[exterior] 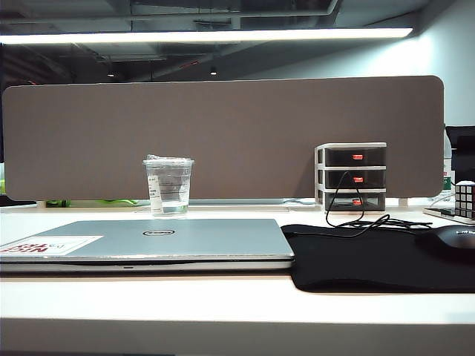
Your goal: Pick up the coffee cup and place it on the left side of the laptop.
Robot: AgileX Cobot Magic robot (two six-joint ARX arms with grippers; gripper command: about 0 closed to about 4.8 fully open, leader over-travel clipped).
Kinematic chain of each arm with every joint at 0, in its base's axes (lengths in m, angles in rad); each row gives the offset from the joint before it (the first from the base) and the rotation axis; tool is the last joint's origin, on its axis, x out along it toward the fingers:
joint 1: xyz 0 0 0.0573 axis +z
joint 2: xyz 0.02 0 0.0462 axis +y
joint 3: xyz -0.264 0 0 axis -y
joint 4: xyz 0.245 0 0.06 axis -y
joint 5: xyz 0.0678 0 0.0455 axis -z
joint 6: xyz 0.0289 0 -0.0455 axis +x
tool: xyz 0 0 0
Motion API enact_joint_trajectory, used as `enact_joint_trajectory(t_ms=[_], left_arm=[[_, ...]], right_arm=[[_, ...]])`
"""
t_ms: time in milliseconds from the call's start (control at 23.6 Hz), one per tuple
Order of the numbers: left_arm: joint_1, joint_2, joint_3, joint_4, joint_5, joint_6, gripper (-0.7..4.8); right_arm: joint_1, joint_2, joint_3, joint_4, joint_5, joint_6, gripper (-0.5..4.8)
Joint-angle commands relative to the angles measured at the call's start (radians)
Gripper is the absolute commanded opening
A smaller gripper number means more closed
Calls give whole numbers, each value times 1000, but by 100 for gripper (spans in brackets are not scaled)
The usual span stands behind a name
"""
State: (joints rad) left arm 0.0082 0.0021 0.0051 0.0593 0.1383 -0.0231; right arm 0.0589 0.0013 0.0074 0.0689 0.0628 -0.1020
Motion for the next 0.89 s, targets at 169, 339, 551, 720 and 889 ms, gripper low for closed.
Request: enact_joint_trajectory(t_ms=[169, 339, 551, 720, 889], left_arm=[[1, 0, 2, 7, 4, -3, -5], [1, 0, 2, 8, 4, -3, -5], [0, 0, 2, 7, 9, -113, -6], [0, 0, 2, 6, 58, -184, -6], [0, 0, 2, -17, 128, -309, -5]], right_arm=[[0, -1, -5, 10, -2, -3, -1], [0, -1, -5, 10, -2, -3, -1], [1, -1, -5, 3, -124, 129, -1], [1, -1, -5, -37, -469, 185, -1], [1, -1, -5, -50, -669, 185, -1]])
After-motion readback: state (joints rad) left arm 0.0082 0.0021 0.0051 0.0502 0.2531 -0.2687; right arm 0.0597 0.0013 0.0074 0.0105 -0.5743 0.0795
